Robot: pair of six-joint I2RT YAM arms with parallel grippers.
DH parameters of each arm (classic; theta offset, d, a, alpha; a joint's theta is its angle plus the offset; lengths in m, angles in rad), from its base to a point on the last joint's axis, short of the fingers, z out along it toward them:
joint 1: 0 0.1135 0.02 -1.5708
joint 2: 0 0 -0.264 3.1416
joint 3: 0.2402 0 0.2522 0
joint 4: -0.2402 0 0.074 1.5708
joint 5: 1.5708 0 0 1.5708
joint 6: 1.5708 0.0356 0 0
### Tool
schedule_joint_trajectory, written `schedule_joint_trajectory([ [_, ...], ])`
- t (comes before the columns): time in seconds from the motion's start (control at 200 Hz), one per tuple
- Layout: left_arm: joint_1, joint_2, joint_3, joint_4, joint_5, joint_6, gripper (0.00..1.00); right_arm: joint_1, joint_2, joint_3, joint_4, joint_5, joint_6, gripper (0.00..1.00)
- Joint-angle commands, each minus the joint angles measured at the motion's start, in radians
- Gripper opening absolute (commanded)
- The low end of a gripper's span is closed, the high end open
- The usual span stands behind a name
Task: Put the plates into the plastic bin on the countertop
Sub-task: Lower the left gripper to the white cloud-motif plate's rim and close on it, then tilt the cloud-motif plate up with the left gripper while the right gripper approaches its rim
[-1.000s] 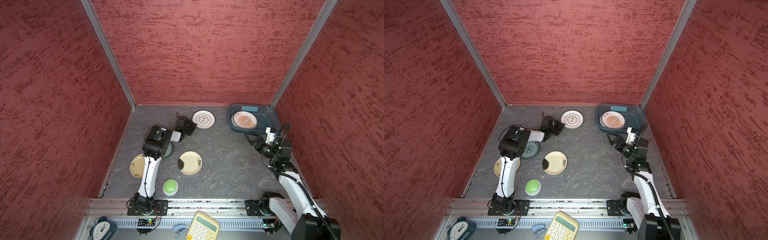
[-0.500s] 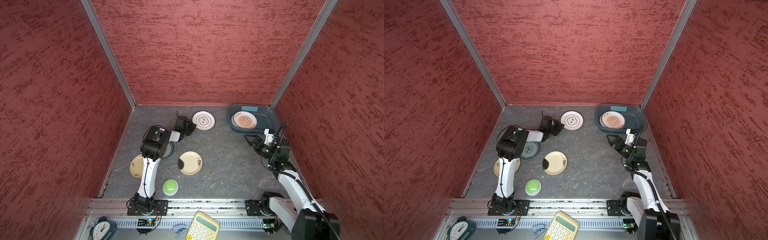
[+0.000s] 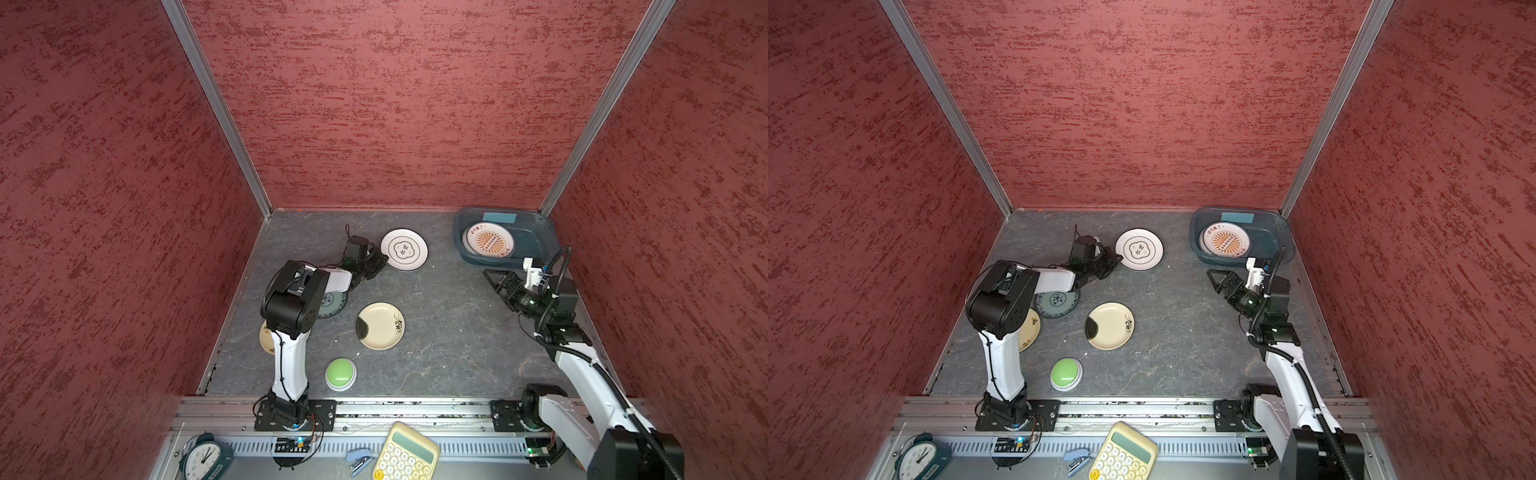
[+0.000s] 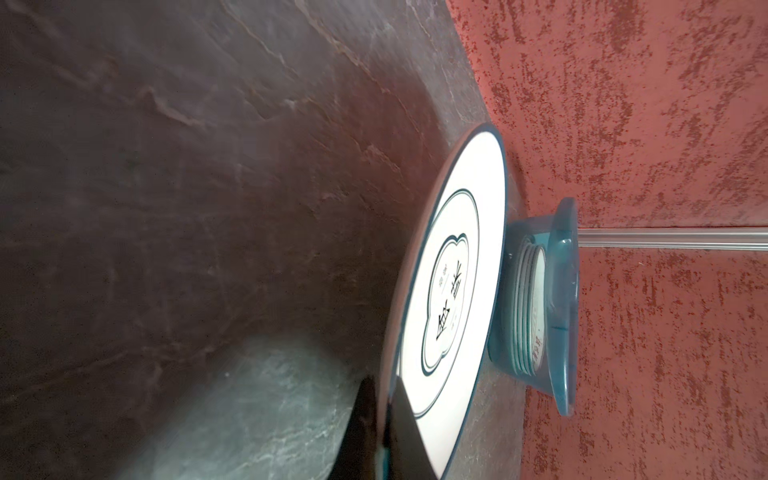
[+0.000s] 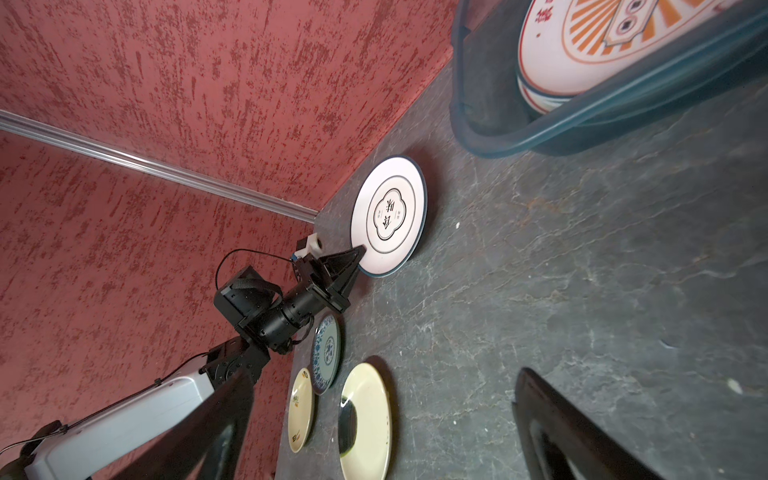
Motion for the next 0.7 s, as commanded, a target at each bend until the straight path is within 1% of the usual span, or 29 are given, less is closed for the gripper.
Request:
schedule_joint_trajectory([
  [0.0,0.006,-0.064,-0.024,0.042,0.037,0.026,0.00,0.044,-0.013,0.029,0.012,0.027,0.023,0.98],
  [0.271,0.000,-0.200,-0.120,0.036,0.061,0.038,0.00,0.163,0.025,0.088,-0.035,0.127,-0.014,0.98],
  [0.371,-0.007,-0.249,-0.169,0.047,0.058,0.039,0.00,0.203,0.052,0.105,-0.018,0.146,-0.017,0.98],
  [0.481,-0.008,-0.297,-0.221,0.067,0.051,0.044,0.00,0.244,0.107,0.138,0.004,0.162,-0.014,0.98],
  [0.696,-0.005,-0.418,-0.307,0.017,0.043,0.071,0.00,0.348,0.224,0.215,0.043,0.188,-0.024,0.98],
])
